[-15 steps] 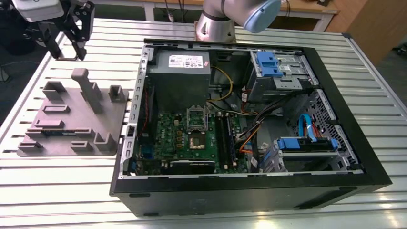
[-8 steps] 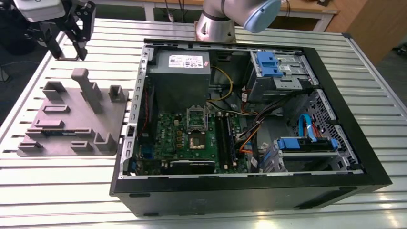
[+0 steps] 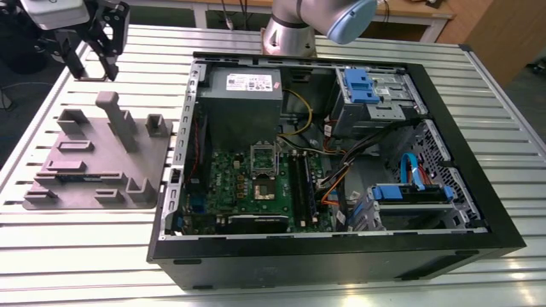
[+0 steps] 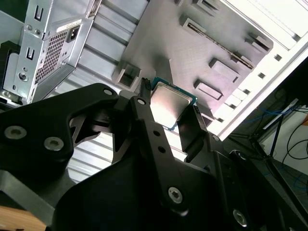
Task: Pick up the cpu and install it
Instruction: 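Pick up the cpu and move it towards the insertion slot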
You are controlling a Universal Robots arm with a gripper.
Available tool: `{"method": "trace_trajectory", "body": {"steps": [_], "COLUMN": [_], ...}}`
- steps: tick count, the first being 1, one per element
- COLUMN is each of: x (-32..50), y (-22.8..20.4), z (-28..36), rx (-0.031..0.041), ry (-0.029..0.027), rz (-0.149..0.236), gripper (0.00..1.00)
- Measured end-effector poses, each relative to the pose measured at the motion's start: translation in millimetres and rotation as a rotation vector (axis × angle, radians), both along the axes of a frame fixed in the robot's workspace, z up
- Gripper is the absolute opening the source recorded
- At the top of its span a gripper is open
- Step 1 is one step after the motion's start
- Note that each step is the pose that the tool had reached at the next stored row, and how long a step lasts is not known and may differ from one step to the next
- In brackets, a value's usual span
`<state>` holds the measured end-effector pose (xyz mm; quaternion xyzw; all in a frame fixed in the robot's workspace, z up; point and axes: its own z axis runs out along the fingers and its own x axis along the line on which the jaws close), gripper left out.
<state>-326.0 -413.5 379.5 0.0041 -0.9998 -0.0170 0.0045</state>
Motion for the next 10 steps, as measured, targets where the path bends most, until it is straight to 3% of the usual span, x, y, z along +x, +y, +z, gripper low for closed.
{"method": "trace_trajectory", "body": {"steps": [10], "x": [2.2], "y": [0.0], "z": [0.0], "rx": [0.0000], "ry": [-0.0001], "rz": [0.000], "gripper": [0.47]}}
